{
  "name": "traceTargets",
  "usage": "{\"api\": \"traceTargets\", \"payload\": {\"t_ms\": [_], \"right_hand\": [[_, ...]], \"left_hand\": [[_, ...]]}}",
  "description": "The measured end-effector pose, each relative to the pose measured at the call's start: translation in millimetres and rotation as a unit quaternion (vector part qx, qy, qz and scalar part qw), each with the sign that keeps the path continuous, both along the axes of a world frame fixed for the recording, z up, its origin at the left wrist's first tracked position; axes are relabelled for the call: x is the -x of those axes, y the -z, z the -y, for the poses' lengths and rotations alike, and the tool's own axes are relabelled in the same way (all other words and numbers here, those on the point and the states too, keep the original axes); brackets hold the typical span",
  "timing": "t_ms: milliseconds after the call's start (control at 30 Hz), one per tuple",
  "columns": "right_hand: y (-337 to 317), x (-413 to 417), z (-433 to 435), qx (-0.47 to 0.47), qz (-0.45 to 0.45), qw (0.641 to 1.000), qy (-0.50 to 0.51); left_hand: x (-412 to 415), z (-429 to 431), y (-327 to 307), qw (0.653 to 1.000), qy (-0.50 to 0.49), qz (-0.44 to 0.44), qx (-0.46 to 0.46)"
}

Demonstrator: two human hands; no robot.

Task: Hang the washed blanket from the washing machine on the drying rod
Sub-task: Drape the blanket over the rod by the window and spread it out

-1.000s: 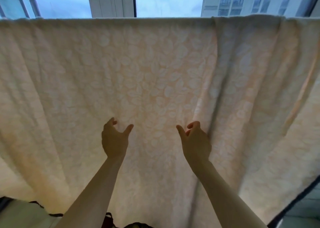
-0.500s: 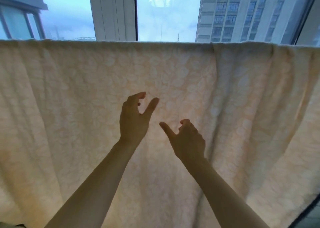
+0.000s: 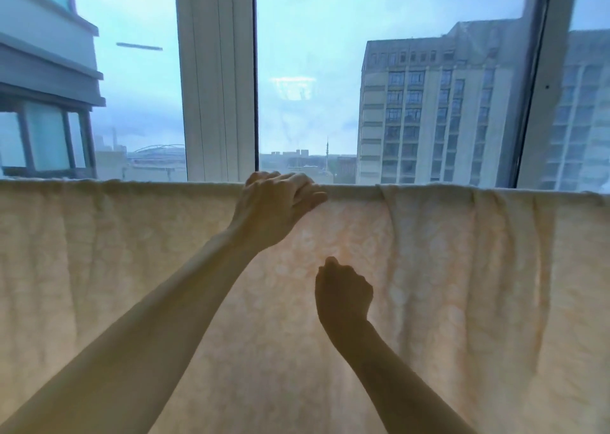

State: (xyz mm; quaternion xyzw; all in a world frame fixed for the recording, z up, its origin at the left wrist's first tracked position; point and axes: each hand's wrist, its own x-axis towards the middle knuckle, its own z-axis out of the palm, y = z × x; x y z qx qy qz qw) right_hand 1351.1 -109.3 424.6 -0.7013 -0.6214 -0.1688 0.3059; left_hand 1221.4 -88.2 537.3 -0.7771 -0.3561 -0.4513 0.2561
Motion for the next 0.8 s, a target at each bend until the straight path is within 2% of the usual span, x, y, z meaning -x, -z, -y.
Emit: {"api": "traceTargets", "payload": {"t_ms": [67,133,200,300,433,633,800], "right_hand": [[-6,3,4,-0.042,-0.011,0.999,0.0],[-15,6,10,-0.159,-0.028,0.987,-0.018],[-25,5,9,-0.297,0.001,0.955,-0.027],[-49,-2,14,-0.404,0.063,0.912,-0.035],[-70,-18,14,-0.435,0.134,0.889,-0.049],[-88,-33,12,-0.457,0.143,0.871,-0.107],[-82,-29,18,-0.459,0.147,0.867,-0.128]], "left_hand": [[3,-1,2,1.0,0.003,-0.003,-0.023],[5,-2,2,0.999,0.008,0.011,-0.031],[5,0,0,1.0,0.01,0.019,-0.023],[6,3,-5,1.0,0.017,0.02,-0.004],[8,6,-4,0.999,0.033,0.005,-0.007],[20,13,0,0.995,0.102,0.001,-0.001],[22,17,18,0.995,0.081,0.029,-0.053]]}}
